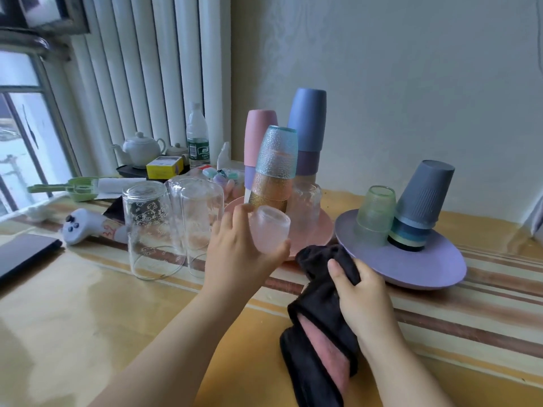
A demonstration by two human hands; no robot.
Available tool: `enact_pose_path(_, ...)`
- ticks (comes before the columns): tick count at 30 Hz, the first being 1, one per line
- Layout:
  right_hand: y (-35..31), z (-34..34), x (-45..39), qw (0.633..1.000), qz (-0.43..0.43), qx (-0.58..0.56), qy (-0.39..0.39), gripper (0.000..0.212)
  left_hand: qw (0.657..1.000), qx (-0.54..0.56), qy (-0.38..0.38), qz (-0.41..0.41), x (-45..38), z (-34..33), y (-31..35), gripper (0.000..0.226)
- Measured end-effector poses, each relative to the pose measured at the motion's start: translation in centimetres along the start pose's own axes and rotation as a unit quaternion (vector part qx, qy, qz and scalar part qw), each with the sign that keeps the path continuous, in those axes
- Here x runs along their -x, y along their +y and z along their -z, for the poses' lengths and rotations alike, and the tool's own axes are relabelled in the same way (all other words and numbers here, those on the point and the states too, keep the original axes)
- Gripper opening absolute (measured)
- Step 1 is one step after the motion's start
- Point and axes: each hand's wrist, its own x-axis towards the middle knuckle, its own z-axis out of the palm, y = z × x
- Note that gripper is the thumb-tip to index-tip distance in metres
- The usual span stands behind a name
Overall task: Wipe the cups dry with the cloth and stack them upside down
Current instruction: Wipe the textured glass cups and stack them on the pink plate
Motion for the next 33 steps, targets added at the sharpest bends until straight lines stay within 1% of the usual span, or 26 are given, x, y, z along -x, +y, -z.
enact_pose_path(2, 0.1, 0.0, 0.1, 1.000, 0.003, -0.001, 0.006, 0.022, 0.998, -0.055, -0.016, 0.005, 0.1, 0.2, 0.5, 0.062)
enact_pose_path(3, 0.1, 0.1, 0.1, 1.000, 0.002, -0.004, 0.008, 0.021, 0.996, -0.080, -0.032, 0.013, 0.2, 0.3, 0.8, 0.056)
enact_pose_path(6, 0.2, 0.1, 0.0, 1.000, -0.004, -0.003, 0.009, 0.016, 0.988, -0.134, -0.067, 0.034, 0.6, 0.4, 1.0, 0.051)
enact_pose_path(10, 0.5, 0.1, -0.2, 1.000, -0.006, 0.011, 0.014, 0.016, 0.985, -0.127, -0.092, 0.069, 0.6, 0.5, 0.3, 0.051)
enact_pose_path(14, 0.6, -0.1, -0.3, 1.000, -0.010, 0.010, 0.019, 0.012, 0.988, -0.094, -0.099, 0.071, 0.6, 0.2, -0.3, 0.046)
enact_pose_path(16, 0.8, -0.1, -0.4, 1.000, -0.018, 0.010, 0.023, 0.023, 0.987, -0.106, -0.095, 0.068, 0.7, 0.2, -0.4, 0.045)
enact_pose_path(17, 0.8, -0.1, -0.5, 0.999, -0.020, 0.005, 0.028, 0.027, 0.986, -0.123, -0.091, 0.059, 0.7, 0.2, -0.4, 0.048)
enact_pose_path(19, 0.9, 0.1, -0.6, 0.999, -0.026, -0.007, 0.038, 0.028, 0.983, -0.160, -0.085, 0.038, 0.6, 0.2, -0.3, 0.057)
enact_pose_path(23, 0.8, 0.5, -0.6, 0.998, -0.042, -0.034, 0.043, 0.015, 0.982, -0.178, -0.067, -0.001, 0.6, 0.2, -0.3, 0.059)
enact_pose_path(25, 0.7, 0.7, -0.6, 0.997, -0.047, -0.044, 0.044, 0.013, 0.982, -0.170, -0.039, -0.067, 0.4, -0.1, -0.6, 0.055)
enact_pose_path(27, 0.7, 1.1, -0.9, 0.996, -0.054, -0.052, 0.056, 0.013, 0.979, -0.147, 0.005, -0.144, 0.4, -0.6, -0.3, 0.044)
enact_pose_path(28, 0.8, 1.5, -1.0, 0.995, -0.058, -0.054, 0.067, 0.015, 0.975, -0.130, 0.006, -0.179, 0.5, -0.7, 0.3, 0.040)
enact_pose_path(30, 1.0, 2.3, -1.4, 0.991, -0.069, -0.065, 0.097, 0.020, 0.976, -0.072, -0.042, -0.202, 0.5, -1.1, 2.0, 0.033)
enact_pose_path(33, 1.5, 3.7, -1.9, 0.982, -0.074, -0.077, 0.157, 0.023, 0.974, 0.017, -0.144, -0.173, -0.1, -2.4, 4.7, 0.034)
